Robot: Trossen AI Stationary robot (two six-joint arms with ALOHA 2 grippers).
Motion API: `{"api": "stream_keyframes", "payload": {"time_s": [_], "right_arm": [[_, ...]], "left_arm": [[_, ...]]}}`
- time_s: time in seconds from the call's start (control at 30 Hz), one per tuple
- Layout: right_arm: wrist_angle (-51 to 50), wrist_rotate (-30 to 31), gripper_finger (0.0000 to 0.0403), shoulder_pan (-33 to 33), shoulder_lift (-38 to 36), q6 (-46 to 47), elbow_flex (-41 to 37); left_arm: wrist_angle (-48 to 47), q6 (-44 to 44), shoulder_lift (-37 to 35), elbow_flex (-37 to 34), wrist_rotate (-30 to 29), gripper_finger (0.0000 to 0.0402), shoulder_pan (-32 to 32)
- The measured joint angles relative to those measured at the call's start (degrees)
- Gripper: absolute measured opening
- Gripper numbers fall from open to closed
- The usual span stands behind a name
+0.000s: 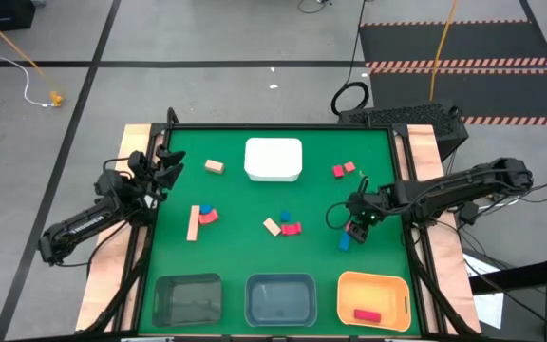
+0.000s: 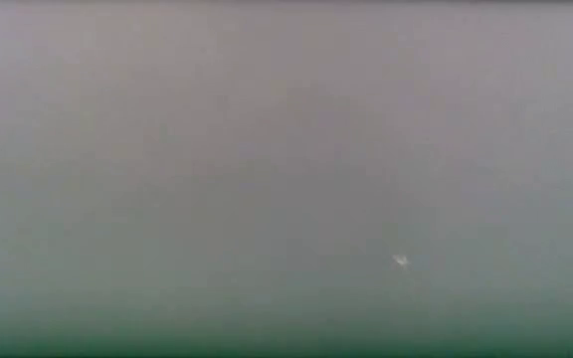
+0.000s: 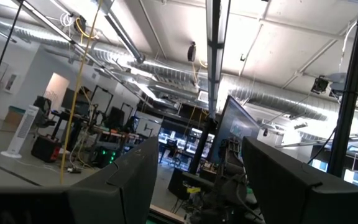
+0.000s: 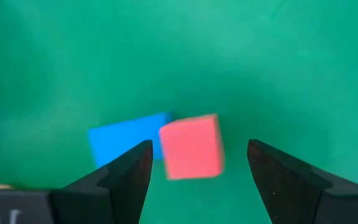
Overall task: Sort & place blocks by color
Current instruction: Put the bottom right orange block into the white bin
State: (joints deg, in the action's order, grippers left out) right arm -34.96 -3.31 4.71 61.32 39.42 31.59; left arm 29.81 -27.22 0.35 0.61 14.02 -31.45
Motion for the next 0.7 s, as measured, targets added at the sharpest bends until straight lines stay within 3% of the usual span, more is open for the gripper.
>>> {"api": "stream_keyframes", "payload": {"time_s": [0.13,0.7], "right_arm": [[0.3,3.5,0.0256,0.7,0.0,-3.4,0.0],[3.0,1.9,0.0254,0.7,0.0,-5.9,-1.2]], "left_arm": [[0.0,0.0,0.0,0.0,0.0,0.0232,0.0],[0.0,0.0,0.0,0.0,0.0,0.0232,0.0]]}}
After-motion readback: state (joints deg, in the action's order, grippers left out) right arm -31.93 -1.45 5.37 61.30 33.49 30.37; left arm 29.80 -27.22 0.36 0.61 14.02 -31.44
